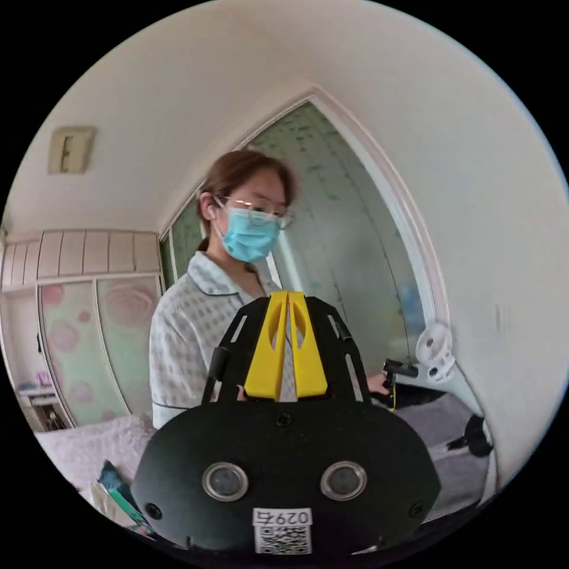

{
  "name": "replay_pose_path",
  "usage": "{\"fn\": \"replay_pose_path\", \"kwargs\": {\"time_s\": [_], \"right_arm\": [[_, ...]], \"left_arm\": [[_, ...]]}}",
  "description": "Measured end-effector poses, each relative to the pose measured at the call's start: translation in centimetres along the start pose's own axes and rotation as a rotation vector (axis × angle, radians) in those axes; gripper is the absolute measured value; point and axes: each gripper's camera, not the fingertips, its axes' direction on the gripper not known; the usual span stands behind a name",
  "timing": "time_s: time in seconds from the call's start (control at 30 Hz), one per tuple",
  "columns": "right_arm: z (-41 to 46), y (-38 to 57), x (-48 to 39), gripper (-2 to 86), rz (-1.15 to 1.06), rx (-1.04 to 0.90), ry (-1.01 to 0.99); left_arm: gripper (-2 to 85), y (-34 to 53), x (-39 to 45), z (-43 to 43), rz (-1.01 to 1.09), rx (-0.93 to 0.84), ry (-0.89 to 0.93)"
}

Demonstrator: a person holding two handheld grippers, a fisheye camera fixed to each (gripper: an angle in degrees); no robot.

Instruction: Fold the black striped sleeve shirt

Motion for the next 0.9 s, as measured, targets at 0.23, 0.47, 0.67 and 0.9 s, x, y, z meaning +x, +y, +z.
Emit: {"fn": "replay_pose_path", "kwargs": {"time_s": [0.23, 0.47, 0.67, 0.9], "right_arm": [[1.0, -10.6, -11.5, -0.4, -0.551, 0.029, -0.293], [6.2, -18.9, -17.2, -0.5, -0.68, -0.165, -0.24], [6.8, -23.2, -17.6, -0.5, -0.675, -0.17, -0.228], [6.6, -27.1, -16.2, -0.6, -0.66, -0.151, -0.263]], "left_arm": [[-1.0, -1.9, 3.1, 1.5, 0.06, -0.03, -0.166], [-1.0, -2.9, 4.4, 3.0, 0.069, -0.02, -0.242], [-1.0, -3.7, 4.9, 4.0, 0.091, -0.019, -0.291], [-1.0, -4.4, 4.6, 4.8, 0.08, -0.017, -0.313]]}}
